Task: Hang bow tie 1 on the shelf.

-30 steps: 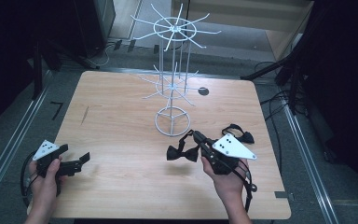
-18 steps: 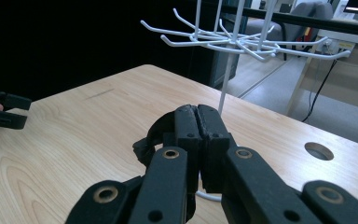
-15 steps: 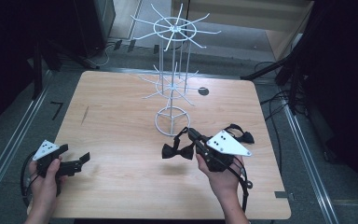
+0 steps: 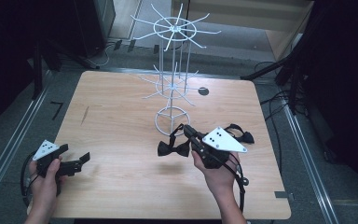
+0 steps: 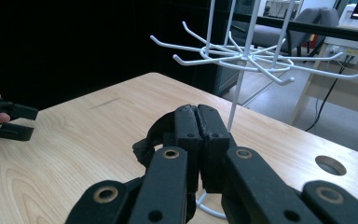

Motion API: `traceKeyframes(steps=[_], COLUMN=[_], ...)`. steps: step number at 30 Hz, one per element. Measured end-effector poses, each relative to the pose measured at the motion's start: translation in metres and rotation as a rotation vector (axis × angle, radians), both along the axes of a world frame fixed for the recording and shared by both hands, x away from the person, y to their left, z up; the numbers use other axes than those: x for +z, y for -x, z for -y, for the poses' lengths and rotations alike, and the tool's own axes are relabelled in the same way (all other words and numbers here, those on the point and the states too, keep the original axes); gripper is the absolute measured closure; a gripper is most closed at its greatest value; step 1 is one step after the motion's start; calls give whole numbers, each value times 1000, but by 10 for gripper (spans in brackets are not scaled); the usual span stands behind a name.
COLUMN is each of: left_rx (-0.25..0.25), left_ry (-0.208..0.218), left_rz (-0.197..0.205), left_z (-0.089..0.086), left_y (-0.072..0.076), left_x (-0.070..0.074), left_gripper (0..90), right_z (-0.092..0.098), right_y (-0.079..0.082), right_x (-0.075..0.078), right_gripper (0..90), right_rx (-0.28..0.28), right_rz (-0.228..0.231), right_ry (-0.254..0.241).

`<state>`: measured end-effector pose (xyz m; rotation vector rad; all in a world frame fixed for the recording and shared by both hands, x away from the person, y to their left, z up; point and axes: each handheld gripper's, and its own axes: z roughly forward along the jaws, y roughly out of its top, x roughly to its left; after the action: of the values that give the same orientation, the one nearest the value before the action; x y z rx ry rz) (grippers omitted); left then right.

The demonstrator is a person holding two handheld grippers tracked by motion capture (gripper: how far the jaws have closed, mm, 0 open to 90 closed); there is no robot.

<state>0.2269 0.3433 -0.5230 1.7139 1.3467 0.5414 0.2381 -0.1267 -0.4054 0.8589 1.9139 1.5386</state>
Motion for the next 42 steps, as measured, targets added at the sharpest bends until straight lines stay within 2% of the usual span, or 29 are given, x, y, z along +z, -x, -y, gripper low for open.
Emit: traceKeyframes(steps=[22,42], left_rx=[1,-1], left_ry=[1,-4], left_rz=[4,8], left_z=[0,1], left_y=[0,0], left_x=[0,0], left_gripper=[2,2], right_z=[-25,-35], right_y=[-11,-21], right_x=[15,29], right_gripper=[898,898], right_rx=[32,37], right_rz=[13,32], right_ry=[-13,-20])
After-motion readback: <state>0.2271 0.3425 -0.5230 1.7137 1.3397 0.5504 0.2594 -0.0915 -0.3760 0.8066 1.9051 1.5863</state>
